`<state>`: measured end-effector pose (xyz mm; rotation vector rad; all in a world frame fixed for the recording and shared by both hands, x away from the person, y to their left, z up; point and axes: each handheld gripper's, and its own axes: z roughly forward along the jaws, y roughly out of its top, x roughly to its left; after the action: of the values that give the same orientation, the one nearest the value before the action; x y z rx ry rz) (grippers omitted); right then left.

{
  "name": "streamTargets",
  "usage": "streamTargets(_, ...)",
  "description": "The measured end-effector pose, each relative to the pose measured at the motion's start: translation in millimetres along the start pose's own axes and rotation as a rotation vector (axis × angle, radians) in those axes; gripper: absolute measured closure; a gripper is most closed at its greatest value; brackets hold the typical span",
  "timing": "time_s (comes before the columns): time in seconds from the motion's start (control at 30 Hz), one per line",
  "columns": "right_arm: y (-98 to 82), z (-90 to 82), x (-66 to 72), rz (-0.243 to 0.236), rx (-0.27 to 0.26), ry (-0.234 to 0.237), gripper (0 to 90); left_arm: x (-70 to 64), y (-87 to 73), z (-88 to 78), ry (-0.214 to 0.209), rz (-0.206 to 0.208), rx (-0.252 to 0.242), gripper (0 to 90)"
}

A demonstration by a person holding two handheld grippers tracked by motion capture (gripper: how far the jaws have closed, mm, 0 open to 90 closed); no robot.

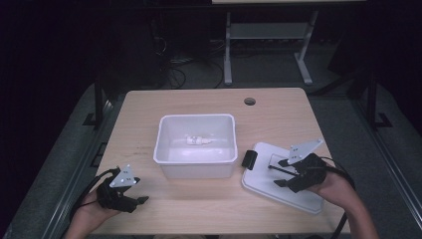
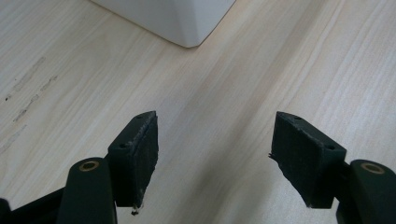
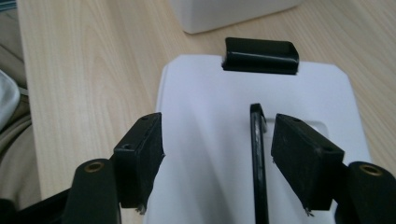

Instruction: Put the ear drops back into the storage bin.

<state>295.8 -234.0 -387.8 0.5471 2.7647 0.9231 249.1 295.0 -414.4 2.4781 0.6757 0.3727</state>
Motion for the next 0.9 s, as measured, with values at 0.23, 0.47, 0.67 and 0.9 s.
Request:
streamTargets(0.23,-4.0,1.2,-6.7,0.006,0.018,-0.011,41.3,-0.2,-0.6,-0.3,0.0,0.005,0.001,31.1)
streamTargets(0.47,-8.1,4.7,-14.6,0.017,0.044,-0.022,49.2,-1.0,-0.2,-1.3,0.003,0.006,0.0,31.0)
streamTargets(0.67,-10.0,8.8,-19.8,0.018,0.066,-0.021,60.6,-0.5,-1.1,-1.8,0.004,0.004,0.002,31.1)
streamTargets(0.9,-13.5,12.3,-26.6,0.02,0.098,-0.02,75.0,0.0,-1.9,-2.4,0.009,0.003,0.002,30.8)
